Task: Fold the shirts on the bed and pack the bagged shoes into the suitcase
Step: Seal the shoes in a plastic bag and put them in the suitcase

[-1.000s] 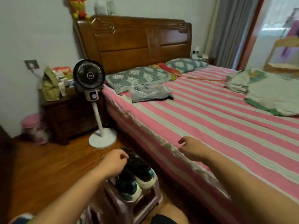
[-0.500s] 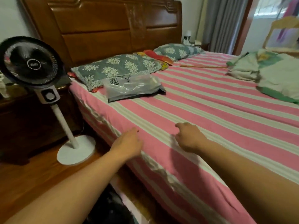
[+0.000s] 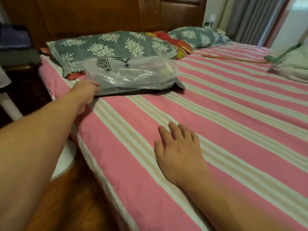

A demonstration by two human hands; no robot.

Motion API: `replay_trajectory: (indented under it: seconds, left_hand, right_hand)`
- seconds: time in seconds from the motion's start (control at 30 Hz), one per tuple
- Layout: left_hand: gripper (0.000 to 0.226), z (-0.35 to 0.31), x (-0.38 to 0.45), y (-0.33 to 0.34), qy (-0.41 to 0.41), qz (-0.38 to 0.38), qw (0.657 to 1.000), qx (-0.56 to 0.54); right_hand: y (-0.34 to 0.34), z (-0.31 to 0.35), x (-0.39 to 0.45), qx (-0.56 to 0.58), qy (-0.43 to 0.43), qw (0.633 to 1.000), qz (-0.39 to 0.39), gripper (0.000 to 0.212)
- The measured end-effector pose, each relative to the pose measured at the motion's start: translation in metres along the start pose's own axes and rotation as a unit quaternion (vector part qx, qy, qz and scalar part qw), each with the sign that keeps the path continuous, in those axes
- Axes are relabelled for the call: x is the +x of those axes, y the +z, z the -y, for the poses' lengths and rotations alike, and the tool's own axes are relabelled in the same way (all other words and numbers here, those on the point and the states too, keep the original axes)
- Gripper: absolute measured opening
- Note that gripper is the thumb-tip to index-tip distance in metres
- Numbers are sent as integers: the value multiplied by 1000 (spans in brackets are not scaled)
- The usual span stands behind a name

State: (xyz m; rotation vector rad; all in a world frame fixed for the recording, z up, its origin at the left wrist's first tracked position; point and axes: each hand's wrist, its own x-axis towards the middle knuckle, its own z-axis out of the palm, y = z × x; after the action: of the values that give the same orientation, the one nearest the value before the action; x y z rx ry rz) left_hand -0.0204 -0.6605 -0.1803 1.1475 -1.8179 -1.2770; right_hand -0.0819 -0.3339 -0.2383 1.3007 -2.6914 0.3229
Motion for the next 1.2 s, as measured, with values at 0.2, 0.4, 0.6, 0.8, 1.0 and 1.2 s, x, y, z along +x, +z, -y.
replay_trajectory:
  seconds: [0.2, 0.4, 0.6, 0.8, 1.0, 1.2]
  left_hand:
    - [22, -39, -45, 19, -9, 97, 995, 28]
    - [77, 10, -77, 26, 39, 101, 964, 244]
    - [54, 1, -60, 35, 178, -44, 832, 523]
    - [57, 24, -18, 59, 224, -2, 784, 579]
    - [79, 22, -6, 71, 230, -26, 740, 631]
    - [64, 10, -56, 73, 351, -102, 638, 678]
  right_hand:
    - [-8, -7, -7, 31, -13, 999, 18, 54]
    - [-29, -5, -8, 32, 17, 998, 55, 49]
    - [-6, -2, 14, -7, 14, 995, -99, 27]
    - [4, -4, 25, 4, 4, 994, -108, 20]
    - [3, -6, 28, 29, 5, 995, -92, 22]
    - [16, -10, 35, 46, 6, 988, -146, 15]
